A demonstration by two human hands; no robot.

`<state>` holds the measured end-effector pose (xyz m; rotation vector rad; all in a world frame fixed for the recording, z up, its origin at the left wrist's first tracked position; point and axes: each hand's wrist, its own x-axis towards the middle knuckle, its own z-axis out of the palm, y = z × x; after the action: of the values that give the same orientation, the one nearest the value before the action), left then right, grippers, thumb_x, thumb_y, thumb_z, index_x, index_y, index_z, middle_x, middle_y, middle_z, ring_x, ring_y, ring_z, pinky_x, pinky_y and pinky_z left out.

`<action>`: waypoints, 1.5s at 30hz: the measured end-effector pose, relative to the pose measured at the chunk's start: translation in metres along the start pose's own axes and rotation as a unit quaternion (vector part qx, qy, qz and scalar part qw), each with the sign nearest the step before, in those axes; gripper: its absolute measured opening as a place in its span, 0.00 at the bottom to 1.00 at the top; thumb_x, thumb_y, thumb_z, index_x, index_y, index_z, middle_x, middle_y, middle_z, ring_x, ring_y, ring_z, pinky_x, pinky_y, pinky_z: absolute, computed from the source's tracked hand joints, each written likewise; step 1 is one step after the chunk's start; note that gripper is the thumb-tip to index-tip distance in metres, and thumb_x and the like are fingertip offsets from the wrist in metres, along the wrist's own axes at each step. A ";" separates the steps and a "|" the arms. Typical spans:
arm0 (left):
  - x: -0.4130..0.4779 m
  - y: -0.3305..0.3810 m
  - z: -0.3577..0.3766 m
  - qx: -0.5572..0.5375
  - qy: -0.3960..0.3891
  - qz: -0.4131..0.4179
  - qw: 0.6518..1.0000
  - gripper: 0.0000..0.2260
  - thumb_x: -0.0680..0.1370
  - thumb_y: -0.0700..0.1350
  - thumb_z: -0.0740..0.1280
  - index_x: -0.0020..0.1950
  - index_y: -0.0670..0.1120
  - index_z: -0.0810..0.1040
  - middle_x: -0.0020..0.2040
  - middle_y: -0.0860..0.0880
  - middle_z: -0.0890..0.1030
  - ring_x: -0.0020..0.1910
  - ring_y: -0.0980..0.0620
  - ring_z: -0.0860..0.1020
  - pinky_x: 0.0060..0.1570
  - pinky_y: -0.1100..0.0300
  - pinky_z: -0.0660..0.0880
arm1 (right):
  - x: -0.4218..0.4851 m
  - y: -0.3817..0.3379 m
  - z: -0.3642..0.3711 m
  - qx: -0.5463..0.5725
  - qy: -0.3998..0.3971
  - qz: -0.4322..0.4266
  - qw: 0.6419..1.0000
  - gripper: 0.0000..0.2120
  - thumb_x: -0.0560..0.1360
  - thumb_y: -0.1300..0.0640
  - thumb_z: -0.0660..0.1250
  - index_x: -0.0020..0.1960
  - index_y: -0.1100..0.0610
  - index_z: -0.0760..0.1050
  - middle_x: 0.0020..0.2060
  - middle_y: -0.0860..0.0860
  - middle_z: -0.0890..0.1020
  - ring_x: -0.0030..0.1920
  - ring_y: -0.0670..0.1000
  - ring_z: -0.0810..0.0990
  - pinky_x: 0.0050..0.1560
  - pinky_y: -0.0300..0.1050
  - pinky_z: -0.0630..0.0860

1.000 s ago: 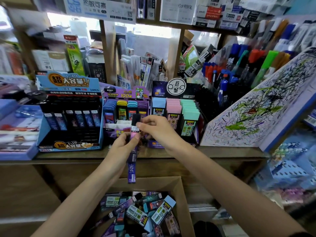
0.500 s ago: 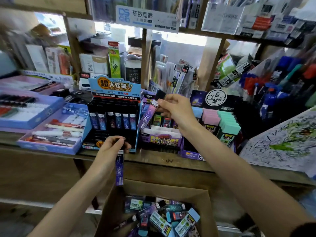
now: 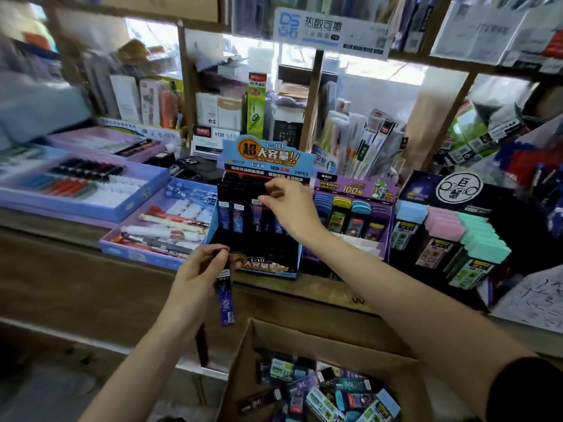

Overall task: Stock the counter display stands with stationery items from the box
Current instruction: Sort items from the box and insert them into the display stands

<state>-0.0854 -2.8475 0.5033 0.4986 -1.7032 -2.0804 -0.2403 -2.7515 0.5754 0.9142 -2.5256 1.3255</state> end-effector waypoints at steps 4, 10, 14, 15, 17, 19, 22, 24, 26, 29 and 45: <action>0.004 -0.001 -0.007 -0.037 0.016 -0.005 0.999 0.06 0.78 0.42 0.63 0.53 0.46 0.78 0.45 0.47 0.83 0.44 0.54 0.82 0.41 0.59 0.76 | 0.003 0.003 0.006 0.014 -0.016 0.024 0.999 0.13 0.73 0.60 0.71 0.56 0.62 0.79 0.44 0.54 0.81 0.46 0.52 0.80 0.53 0.50 0.78; 0.010 0.002 -0.010 -0.068 0.004 0.003 0.998 0.09 0.73 0.45 0.68 0.52 0.46 0.81 0.45 0.46 0.84 0.46 0.51 0.83 0.42 0.60 0.79 | 0.003 0.008 0.017 -0.003 -0.032 0.056 0.998 0.11 0.74 0.59 0.70 0.51 0.65 0.80 0.43 0.60 0.83 0.44 0.56 0.83 0.51 0.50 0.79; 0.016 0.010 -0.003 -0.092 0.000 0.011 0.996 0.18 0.69 0.47 0.70 0.55 0.38 0.78 0.46 0.42 0.82 0.46 0.47 0.81 0.47 0.55 0.78 | -0.005 0.002 0.007 -0.137 -0.086 0.023 0.987 0.20 0.76 0.50 0.66 0.35 0.65 0.78 0.29 0.57 0.80 0.32 0.55 0.80 0.41 0.49 0.78; 0.018 0.013 -0.001 -0.103 -0.003 0.012 0.995 0.17 0.69 0.47 0.70 0.54 0.39 0.77 0.47 0.41 0.82 0.46 0.47 0.80 0.48 0.53 0.77 | -0.012 0.001 0.004 -0.123 -0.085 0.013 0.989 0.19 0.77 0.50 0.65 0.36 0.63 0.79 0.30 0.56 0.80 0.33 0.53 0.80 0.41 0.48 0.78; 0.022 0.019 0.004 -0.117 -0.013 0.018 0.993 0.13 0.69 0.47 0.70 0.50 0.42 0.78 0.45 0.44 0.81 0.44 0.50 0.80 0.49 0.54 0.74 | -0.030 -0.003 -0.001 -0.004 -0.106 0.013 0.994 0.12 0.76 0.51 0.66 0.44 0.59 0.80 0.38 0.52 0.83 0.41 0.50 0.81 0.47 0.46 0.78; 0.027 0.025 0.010 -0.124 -0.025 0.023 0.992 0.11 0.69 0.46 0.70 0.48 0.43 0.79 0.43 0.48 0.82 0.42 0.53 0.80 0.48 0.57 0.74 | -0.047 -0.008 -0.005 0.112 -0.153 0.020 0.982 0.08 0.75 0.54 0.68 0.51 0.56 0.80 0.46 0.50 0.82 0.49 0.48 0.80 0.52 0.43 0.78; 0.032 0.034 0.021 -0.123 -0.044 0.027 0.991 0.13 0.69 0.47 0.70 0.50 0.43 0.80 0.44 0.47 0.82 0.42 0.52 0.80 0.47 0.59 0.75 | -0.060 -0.010 -0.004 0.162 -0.156 0.020 0.974 0.09 0.75 0.57 0.69 0.54 0.56 0.77 0.45 0.49 0.80 0.48 0.49 0.80 0.51 0.44 0.78; 0.033 0.037 0.027 -0.112 -0.055 0.038 0.991 0.12 0.68 0.48 0.70 0.48 0.44 0.81 0.43 0.48 0.83 0.42 0.53 0.80 0.44 0.62 0.77 | -0.061 -0.011 -0.006 0.160 -0.135 0.025 0.977 0.06 0.75 0.57 0.69 0.50 0.58 0.78 0.41 0.50 0.79 0.43 0.49 0.79 0.47 0.46 0.78; 0.034 0.039 0.030 -0.079 -0.049 0.067 0.993 0.09 0.67 0.50 0.70 0.46 0.49 0.81 0.42 0.53 0.83 0.42 0.57 0.80 0.43 0.64 0.75 | -0.058 -0.010 -0.010 0.148 -0.130 0.019 0.980 0.04 0.74 0.57 0.69 0.46 0.58 0.78 0.37 0.49 0.79 0.37 0.45 0.79 0.42 0.42 0.77; 0.042 0.035 0.018 0.103 -0.022 0.162 0.981 0.12 0.68 0.53 0.70 0.50 0.53 0.78 0.48 0.56 0.81 0.49 0.61 0.79 0.48 0.68 0.73 | -0.044 -0.005 -0.023 0.127 -0.074 0.011 0.989 0.04 0.73 0.55 0.71 0.43 0.54 0.77 0.36 0.48 0.79 0.36 0.46 0.80 0.41 0.42 0.77; 0.050 -0.031 -0.013 0.550 -0.028 0.274 0.788 0.18 0.74 0.48 0.70 0.63 0.46 0.77 0.65 0.48 0.76 0.67 0.48 0.71 0.66 0.53 0.63 | -0.015 0.027 0.000 0.027 -0.013 0.003 1.000 0.08 0.75 0.59 0.67 0.54 0.57 0.77 0.44 0.54 0.82 0.45 0.51 0.81 0.50 0.47 0.79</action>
<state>-0.1241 -2.8788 0.4697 0.1746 -2.5766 -0.5477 -0.2440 -2.7332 0.5506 0.9408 -2.5250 1.3979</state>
